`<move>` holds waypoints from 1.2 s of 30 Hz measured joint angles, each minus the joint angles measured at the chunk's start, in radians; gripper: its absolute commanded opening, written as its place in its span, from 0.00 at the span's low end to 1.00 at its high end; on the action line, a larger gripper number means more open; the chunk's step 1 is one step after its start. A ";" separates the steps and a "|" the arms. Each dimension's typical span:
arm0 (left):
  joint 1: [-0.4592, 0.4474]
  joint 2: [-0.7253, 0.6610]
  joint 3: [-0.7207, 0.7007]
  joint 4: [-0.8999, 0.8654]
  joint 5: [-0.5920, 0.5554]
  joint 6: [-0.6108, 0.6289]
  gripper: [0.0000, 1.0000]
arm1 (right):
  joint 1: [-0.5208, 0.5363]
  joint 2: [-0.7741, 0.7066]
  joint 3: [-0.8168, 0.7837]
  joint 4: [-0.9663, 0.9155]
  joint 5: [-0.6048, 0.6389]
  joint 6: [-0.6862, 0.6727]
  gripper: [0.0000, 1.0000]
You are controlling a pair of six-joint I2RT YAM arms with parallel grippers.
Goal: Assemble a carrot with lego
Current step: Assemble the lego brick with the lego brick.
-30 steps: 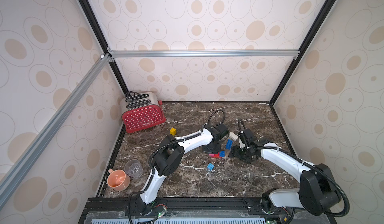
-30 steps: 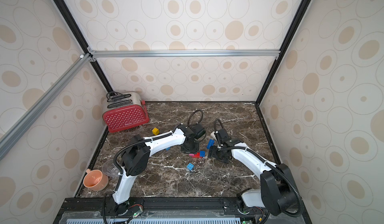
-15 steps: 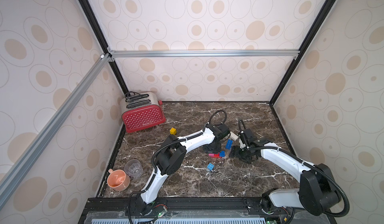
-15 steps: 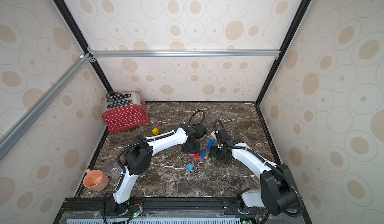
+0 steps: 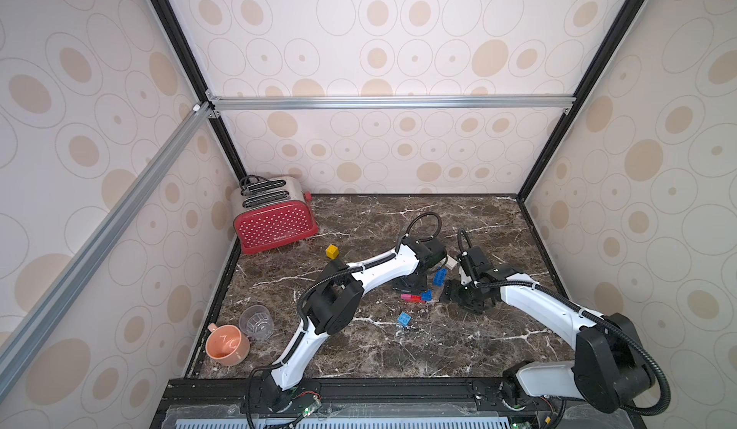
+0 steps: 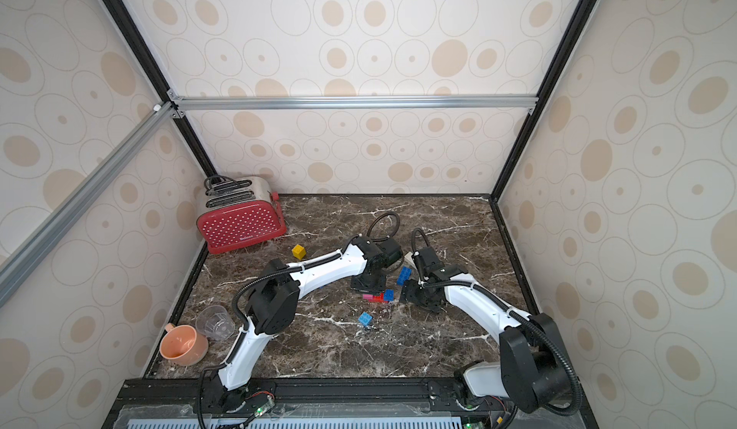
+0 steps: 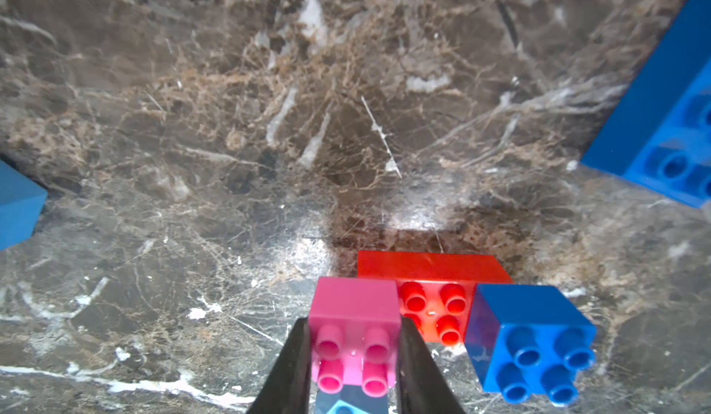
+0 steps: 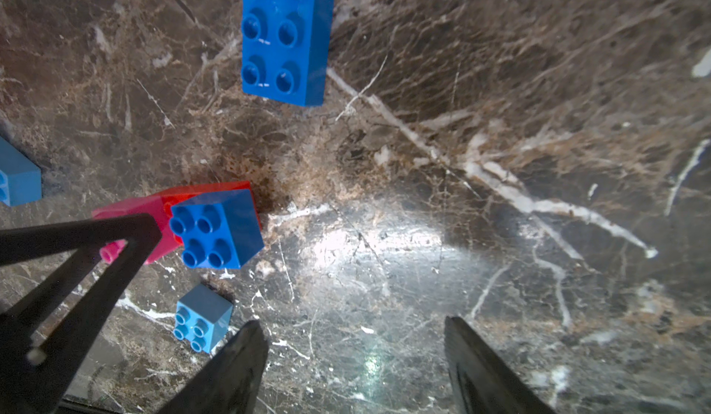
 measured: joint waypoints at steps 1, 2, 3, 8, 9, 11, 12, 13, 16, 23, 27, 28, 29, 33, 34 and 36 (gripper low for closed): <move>0.000 0.000 0.000 0.000 0.000 0.000 0.00 | 0.000 0.000 0.000 0.000 0.000 0.000 0.77; 0.000 0.000 0.000 0.000 -0.001 0.000 0.03 | 0.000 0.000 0.000 0.000 0.000 0.000 0.77; 0.000 0.000 0.000 0.000 -0.001 0.000 0.09 | 0.000 0.000 0.000 0.000 0.001 0.000 0.77; -0.001 0.000 0.000 0.000 -0.002 0.000 0.29 | 0.000 -0.006 0.000 0.000 0.001 0.000 0.77; -0.001 0.000 0.000 0.000 -0.002 0.000 0.32 | 0.000 -0.008 0.000 0.000 0.002 0.000 0.77; -0.001 0.000 0.000 0.000 -0.003 0.000 0.37 | 0.000 -0.010 0.000 0.000 0.002 0.000 0.77; -0.001 0.000 0.000 0.000 -0.003 0.000 0.39 | 0.000 -0.010 0.000 0.000 0.002 0.001 0.77; -0.001 0.000 -0.001 0.000 -0.003 0.000 0.40 | 0.000 -0.010 0.000 0.000 0.002 0.001 0.77; -0.002 0.000 -0.006 0.000 -0.004 0.003 0.46 | 0.000 -0.010 0.000 0.000 0.002 0.002 0.77; -0.004 -0.001 -0.007 0.000 -0.018 0.007 0.61 | 0.000 -0.010 0.000 0.000 0.002 0.002 0.77; -0.005 -0.010 -0.007 0.000 -0.031 0.014 0.75 | 0.000 -0.010 0.000 0.001 -0.004 -0.006 0.77; -0.005 -0.015 -0.009 0.000 -0.034 0.012 0.78 | 0.000 -0.010 0.000 0.001 -0.008 -0.012 0.77; -0.005 -0.027 -0.015 0.002 -0.039 0.014 0.83 | 0.000 -0.006 0.003 0.000 -0.013 -0.023 0.78; -0.006 -0.107 -0.064 0.009 -0.059 0.018 0.99 | 0.013 0.034 0.056 -0.008 -0.023 -0.089 0.80; -0.006 -0.133 -0.078 0.012 -0.064 0.021 0.99 | 0.020 0.048 0.079 -0.011 -0.024 -0.110 0.80; -0.006 -0.193 -0.107 0.018 -0.080 0.023 0.99 | 0.038 0.083 0.135 -0.018 -0.026 -0.156 0.81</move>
